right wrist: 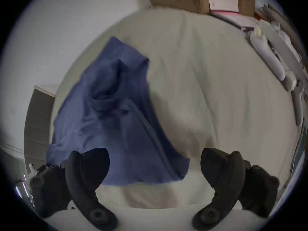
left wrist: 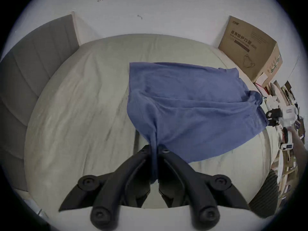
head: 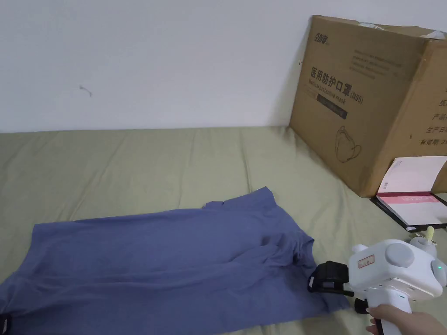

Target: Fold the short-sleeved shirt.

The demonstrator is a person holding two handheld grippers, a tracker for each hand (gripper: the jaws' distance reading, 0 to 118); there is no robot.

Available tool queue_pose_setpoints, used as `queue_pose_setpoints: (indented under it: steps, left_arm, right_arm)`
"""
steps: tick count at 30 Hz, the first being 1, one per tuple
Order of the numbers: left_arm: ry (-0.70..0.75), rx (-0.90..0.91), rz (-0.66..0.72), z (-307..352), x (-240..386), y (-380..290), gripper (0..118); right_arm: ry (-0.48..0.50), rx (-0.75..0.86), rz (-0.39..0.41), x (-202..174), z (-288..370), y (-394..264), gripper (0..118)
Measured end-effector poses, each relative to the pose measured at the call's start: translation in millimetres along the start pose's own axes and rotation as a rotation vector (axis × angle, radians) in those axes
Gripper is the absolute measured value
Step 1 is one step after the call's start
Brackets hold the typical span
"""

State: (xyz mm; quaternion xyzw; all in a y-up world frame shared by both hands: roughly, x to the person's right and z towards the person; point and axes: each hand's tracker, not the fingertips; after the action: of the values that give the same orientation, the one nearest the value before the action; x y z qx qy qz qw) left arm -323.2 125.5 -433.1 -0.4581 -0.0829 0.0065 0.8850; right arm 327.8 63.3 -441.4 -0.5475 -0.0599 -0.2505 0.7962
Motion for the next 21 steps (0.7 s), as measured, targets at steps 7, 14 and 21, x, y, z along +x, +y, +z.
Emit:
queue_pose_setpoints:
  steps: [7,14,21]
  left_arm:
    - [0.009,-0.041,0.007,-5.9,-1.7,-1.0,6]
    - [-0.015,-0.020,0.017,15.4,-6.8,5.1,6]
    - [-0.106,-0.105,-0.001,57.6,-19.0,-19.8,6]
  right_arm:
    - [-0.046,0.059,0.274,-32.4,15.4,-16.5,8]
    - [-0.062,0.098,0.322,-29.9,58.9,-27.7,8]
    - [-0.001,0.053,0.305,-4.3,103.8,-71.3,8]
